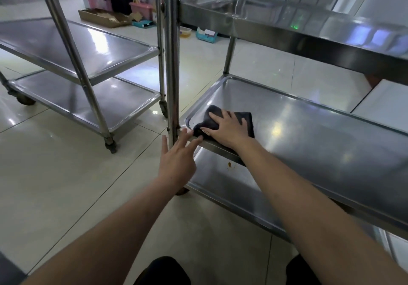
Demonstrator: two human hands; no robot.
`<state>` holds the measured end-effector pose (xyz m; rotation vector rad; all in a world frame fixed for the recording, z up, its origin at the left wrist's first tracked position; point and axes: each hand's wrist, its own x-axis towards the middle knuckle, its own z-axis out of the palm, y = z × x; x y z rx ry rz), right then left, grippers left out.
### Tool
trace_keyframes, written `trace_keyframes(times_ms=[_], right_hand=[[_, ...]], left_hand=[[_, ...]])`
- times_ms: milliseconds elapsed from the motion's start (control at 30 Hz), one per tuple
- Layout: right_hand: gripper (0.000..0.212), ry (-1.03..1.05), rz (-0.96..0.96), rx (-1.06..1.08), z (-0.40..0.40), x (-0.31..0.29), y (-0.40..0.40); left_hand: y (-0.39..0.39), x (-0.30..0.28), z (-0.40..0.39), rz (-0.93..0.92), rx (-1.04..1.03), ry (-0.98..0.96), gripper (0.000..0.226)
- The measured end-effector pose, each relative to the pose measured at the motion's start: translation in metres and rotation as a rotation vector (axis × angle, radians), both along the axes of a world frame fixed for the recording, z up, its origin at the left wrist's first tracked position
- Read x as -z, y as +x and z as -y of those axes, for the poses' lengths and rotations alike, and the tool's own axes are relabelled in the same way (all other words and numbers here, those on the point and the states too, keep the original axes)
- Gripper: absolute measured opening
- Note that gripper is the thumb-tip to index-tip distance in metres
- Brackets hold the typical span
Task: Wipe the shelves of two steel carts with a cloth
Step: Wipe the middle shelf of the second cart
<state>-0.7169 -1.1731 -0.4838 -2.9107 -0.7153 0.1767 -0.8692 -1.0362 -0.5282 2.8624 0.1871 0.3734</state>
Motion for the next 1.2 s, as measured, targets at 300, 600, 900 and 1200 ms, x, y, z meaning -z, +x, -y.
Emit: trace_keyframes(times_ms=[300, 600, 900, 1200], right_hand=[[0.069, 0.077, 0.024, 0.045, 0.111, 0.007, -0.033], [0.058, 0.063, 0.072, 0.109, 0.223, 0.009, -0.068], [0.064, 0.000, 0.016, 0.117, 0.215, 0.012, -0.057], [0.056, 0.043, -0.005, 0.333, 0.236, 0.010, 0.088]], left_hand=[[0.009, -0.029, 0.025, 0.138, -0.009, 0.098, 0.051], [0.086, -0.051, 0.142, 0.247, 0.187, -0.048, 0.035], [0.110, -0.027, 0.156, 0.176, 0.147, -0.164, 0.043], [0.113, -0.024, 0.152, 0.134, 0.130, -0.120, 0.061]])
